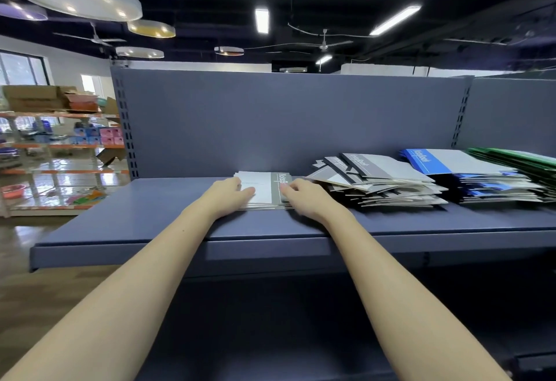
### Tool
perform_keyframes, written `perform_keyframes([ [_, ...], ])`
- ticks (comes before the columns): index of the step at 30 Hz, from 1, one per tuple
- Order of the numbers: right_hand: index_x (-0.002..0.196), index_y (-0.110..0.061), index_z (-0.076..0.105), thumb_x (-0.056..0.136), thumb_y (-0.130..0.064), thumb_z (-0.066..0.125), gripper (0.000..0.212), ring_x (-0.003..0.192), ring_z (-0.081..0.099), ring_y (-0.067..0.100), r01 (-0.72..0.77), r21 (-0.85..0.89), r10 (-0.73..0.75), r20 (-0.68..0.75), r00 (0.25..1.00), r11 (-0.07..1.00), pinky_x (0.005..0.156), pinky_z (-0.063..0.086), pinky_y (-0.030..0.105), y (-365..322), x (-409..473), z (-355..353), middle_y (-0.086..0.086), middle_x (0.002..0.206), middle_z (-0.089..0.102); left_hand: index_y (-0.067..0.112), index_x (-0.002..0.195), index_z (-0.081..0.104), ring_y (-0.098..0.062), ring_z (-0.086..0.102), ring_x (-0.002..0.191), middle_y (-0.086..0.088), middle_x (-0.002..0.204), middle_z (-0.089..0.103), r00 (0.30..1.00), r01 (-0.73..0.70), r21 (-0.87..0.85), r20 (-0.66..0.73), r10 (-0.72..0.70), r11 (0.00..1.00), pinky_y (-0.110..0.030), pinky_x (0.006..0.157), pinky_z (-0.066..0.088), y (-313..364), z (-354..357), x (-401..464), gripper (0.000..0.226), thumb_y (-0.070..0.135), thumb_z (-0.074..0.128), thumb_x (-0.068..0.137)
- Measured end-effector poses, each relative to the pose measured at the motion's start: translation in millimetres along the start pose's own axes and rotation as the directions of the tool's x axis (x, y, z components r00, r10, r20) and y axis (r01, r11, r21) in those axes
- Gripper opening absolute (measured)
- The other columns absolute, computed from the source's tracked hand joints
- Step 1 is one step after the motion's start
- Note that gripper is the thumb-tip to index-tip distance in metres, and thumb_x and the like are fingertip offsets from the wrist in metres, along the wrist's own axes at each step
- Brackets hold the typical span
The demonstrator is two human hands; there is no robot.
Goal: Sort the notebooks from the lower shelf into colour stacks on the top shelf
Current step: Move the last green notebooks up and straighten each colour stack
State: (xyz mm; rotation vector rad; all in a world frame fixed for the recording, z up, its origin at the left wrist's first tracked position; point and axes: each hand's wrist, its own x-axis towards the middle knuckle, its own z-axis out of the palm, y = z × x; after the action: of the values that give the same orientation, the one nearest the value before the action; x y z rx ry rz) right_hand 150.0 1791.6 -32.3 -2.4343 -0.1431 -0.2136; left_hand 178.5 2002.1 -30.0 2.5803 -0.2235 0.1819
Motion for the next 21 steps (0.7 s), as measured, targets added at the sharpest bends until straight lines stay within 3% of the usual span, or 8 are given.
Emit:
perform_keyframes([
  [2,0.069,-0.023,0.044,0.094,-0.050,0.041,0.036,0.068,0.051,0.019,0.004,0.007,-0.004,0.017,1.000,1.000,0.065,0.038,0.034,-2,0,-3,0.000,0.064,0.057,0.016,0.084,0.047,-0.022,0.050,0.088,-0.004,0.100,0.054,1.000,-0.012,0.001,0.008,0.012,1.000,-0.032,0.070,0.036,0,1,1,0.032,0.044,0.045,0.097],
  [4,0.073,-0.021,0.054,0.094,-0.042,0.046,0.031,0.065,0.050,0.017,-0.006,0.055,0.005,0.030,1.000,0.998,0.064,0.037,0.033,-1,0,-5,0.002,0.060,0.058,0.015,0.084,0.046,-0.022,0.049,0.086,-0.003,0.097,0.054,1.000,-0.009,0.000,0.004,0.009,1.000,-0.032,0.070,0.036,0,1,1,0.031,0.043,0.045,0.097],
  [7,0.104,-0.016,0.059,0.095,-0.041,0.048,0.029,0.078,0.057,0.021,-0.030,0.076,0.027,0.034,0.999,0.997,0.077,0.043,0.034,0,-2,-6,0.005,0.080,0.066,0.012,0.093,0.051,-0.022,0.050,0.086,-0.003,0.098,0.054,1.000,-0.003,-0.016,-0.025,0.003,1.000,-0.033,0.071,0.037,1,0,0,0.032,0.043,0.044,0.097],
  [10,0.110,-0.017,0.056,0.095,-0.047,0.046,0.035,0.094,0.060,0.022,-0.032,0.016,0.031,0.017,0.999,0.999,0.082,0.044,0.036,-6,-5,-4,0.004,0.102,0.066,0.013,0.090,0.048,-0.021,0.049,0.082,-0.005,0.098,0.055,0.999,-0.003,0.002,-0.051,0.003,1.000,-0.033,0.068,0.036,0,0,0,0.032,0.044,0.043,0.098],
  [13,0.112,-0.019,0.052,0.094,-0.049,0.047,0.035,0.105,0.054,0.023,-0.017,-0.058,0.019,0.035,0.999,0.998,0.084,0.039,0.036,-14,-8,-5,0.001,0.116,0.058,0.010,0.111,0.052,-0.025,0.049,0.102,-0.002,0.110,0.053,1.000,0.009,0.022,-0.020,-0.008,1.000,-0.035,0.080,0.037,2,-1,7,0.036,0.043,0.045,0.098],
  [15,0.108,-0.020,0.049,0.096,-0.046,0.047,0.029,0.107,0.052,0.025,-0.009,-0.090,0.012,0.035,0.999,0.996,0.084,0.037,0.035,-17,-5,-6,0.003,0.115,0.058,0.011,0.100,0.051,-0.025,0.049,0.096,-0.004,0.105,0.054,0.999,0.037,0.030,0.003,-0.037,0.999,-0.034,0.076,0.036,4,-2,15,0.032,0.042,0.047,0.097],
  [18,0.119,-0.014,0.051,0.096,-0.047,0.044,0.041,0.116,0.053,0.028,-0.044,-0.061,0.045,0.013,0.999,0.997,0.091,0.042,0.039,-13,4,-2,0.008,0.123,0.059,0.018,0.077,0.039,-0.017,0.046,0.073,-0.005,0.090,0.053,0.998,0.065,-0.002,0.000,-0.065,0.998,-0.034,0.061,0.032,1,1,24,0.024,0.037,0.046,0.090],
  [21,0.122,-0.020,0.050,0.094,-0.043,0.042,0.038,0.115,0.054,0.024,-0.056,0.008,0.056,0.026,0.998,0.998,0.098,0.043,0.039,-5,14,0,0.003,0.121,0.062,0.019,0.076,0.035,-0.017,0.040,0.067,-0.001,0.081,0.045,0.997,0.073,-0.031,0.010,-0.072,0.997,-0.033,0.058,0.029,-3,3,26,0.021,0.034,0.046,0.087],
])
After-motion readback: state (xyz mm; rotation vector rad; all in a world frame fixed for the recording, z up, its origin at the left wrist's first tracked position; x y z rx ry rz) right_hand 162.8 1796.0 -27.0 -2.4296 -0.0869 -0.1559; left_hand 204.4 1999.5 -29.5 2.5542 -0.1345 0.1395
